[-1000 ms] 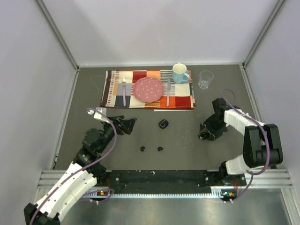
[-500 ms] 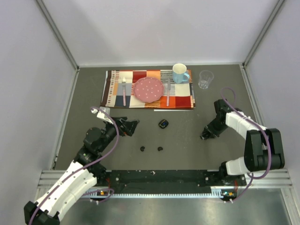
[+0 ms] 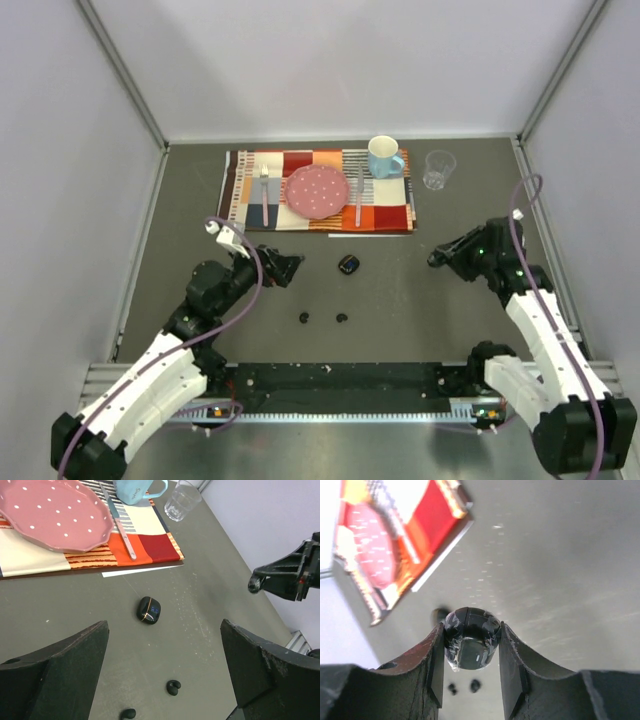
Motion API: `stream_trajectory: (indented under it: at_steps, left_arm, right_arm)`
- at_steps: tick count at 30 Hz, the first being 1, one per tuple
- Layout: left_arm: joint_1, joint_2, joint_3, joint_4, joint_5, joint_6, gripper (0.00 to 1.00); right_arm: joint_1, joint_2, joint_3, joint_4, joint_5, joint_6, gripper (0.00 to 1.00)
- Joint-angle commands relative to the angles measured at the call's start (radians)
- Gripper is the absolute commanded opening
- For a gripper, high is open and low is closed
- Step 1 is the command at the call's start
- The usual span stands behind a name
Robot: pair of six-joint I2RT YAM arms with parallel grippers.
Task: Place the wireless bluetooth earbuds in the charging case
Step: Pick up the charging case at the center of the board.
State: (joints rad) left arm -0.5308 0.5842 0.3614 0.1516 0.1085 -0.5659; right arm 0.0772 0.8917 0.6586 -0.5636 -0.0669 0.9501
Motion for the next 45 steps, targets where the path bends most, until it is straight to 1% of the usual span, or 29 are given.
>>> stream_trajectory:
  at_steps: [1, 2, 6, 9, 11, 12, 15, 18, 19, 23, 27, 32, 34, 35, 45]
  left_arm:
    - [0.000, 0.008, 0.034, 0.083, 0.002, -0.037, 0.99]
    - [-0.004, 0.009, 0.031, 0.112, -0.016, -0.040, 0.99]
    - [-0.044, 0.020, 0.028, 0.178, -0.085, -0.014, 0.99]
    - [-0.080, 0.051, 0.050, 0.227, -0.075, 0.026, 0.99]
    - [-0.113, 0.091, 0.073, 0.255, -0.079, 0.047, 0.99]
    - [-0.161, 0.103, 0.079, 0.291, -0.090, 0.082, 0.99]
    - [-0.248, 0.163, 0.102, 0.363, -0.099, 0.148, 0.99]
    - [-0.305, 0.230, 0.119, 0.430, -0.144, 0.175, 0.99]
    - [-0.314, 0.259, 0.120, 0.486, -0.142, 0.178, 0.99]
    - [-0.345, 0.344, 0.139, 0.581, -0.145, 0.167, 0.99]
    - [-0.377, 0.445, 0.189, 0.609, -0.129, 0.155, 0.96]
    - [-0.396, 0.508, 0.203, 0.687, -0.115, 0.124, 0.95]
    - [-0.399, 0.531, 0.206, 0.701, -0.109, 0.116, 0.94]
    - [-0.403, 0.543, 0.211, 0.701, -0.077, 0.110, 0.94]
    - [-0.416, 0.618, 0.252, 0.720, -0.050, 0.098, 0.89]
  right_arm:
    - [0.038, -0.094, 0.044, 0.111, -0.093, 0.163, 0.00]
    - [0.071, -0.106, 0.047, 0.113, -0.082, 0.215, 0.00]
    - [0.137, -0.134, 0.052, 0.134, -0.077, 0.317, 0.00]
    - [0.173, -0.152, 0.032, 0.166, -0.077, 0.406, 0.00]
    - [0.202, -0.165, 0.026, 0.192, -0.050, 0.462, 0.00]
    - [0.225, -0.166, 0.026, 0.195, -0.044, 0.479, 0.00]
    - [0.275, -0.160, 0.016, 0.221, -0.004, 0.561, 0.00]
    - [0.346, -0.142, 0.013, 0.252, 0.022, 0.627, 0.00]
    - [0.378, -0.139, 0.013, 0.258, 0.032, 0.641, 0.00]
    - [0.464, -0.132, 0.003, 0.309, 0.098, 0.703, 0.00]
    - [0.522, -0.091, 0.006, 0.369, 0.110, 0.730, 0.00]
    - [0.564, -0.062, 0.018, 0.403, 0.116, 0.736, 0.00]
    - [0.570, -0.054, 0.019, 0.416, 0.118, 0.736, 0.00]
    - [0.572, -0.053, 0.018, 0.421, 0.118, 0.736, 0.00]
    - [0.581, -0.031, 0.035, 0.452, 0.087, 0.733, 0.00]
